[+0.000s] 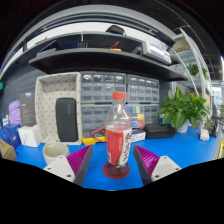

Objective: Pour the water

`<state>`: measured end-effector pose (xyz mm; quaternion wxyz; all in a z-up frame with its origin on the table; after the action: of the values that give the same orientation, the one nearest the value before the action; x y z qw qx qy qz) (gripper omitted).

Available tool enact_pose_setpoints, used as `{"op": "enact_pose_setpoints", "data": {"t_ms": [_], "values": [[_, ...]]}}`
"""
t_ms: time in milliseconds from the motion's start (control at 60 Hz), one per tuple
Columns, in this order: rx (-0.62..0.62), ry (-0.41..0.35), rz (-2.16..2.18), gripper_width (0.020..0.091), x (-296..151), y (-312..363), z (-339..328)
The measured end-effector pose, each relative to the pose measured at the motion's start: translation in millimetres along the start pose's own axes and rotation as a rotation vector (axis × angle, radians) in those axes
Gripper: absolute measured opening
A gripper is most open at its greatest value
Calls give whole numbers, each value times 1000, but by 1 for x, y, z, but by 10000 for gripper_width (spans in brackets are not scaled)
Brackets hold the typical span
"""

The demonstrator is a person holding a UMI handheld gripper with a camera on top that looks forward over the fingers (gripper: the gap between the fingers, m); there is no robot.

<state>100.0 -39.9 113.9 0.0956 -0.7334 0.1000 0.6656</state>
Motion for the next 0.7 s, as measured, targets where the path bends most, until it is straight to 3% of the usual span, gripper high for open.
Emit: {"op": "enact_pose_setpoints", "data": {"t_ms": [183,367,700], "values": [[-50,20,-39,844,-20,9,-51],[-120,-30,0,846,-50,23,-99],[-202,-10,31,834,-69,44,-157]]}}
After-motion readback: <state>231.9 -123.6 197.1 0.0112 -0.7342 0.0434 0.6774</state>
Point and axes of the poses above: the point between the fingertips, and its own axes, seen from behind it with the camera up: y to the left, x down, z forward, the way the camera looks, the point moved 10 cm from there along -z, backward, against the way the camera looks, and after that the axes turned 1 degree about -y, right-handed, at the moved point
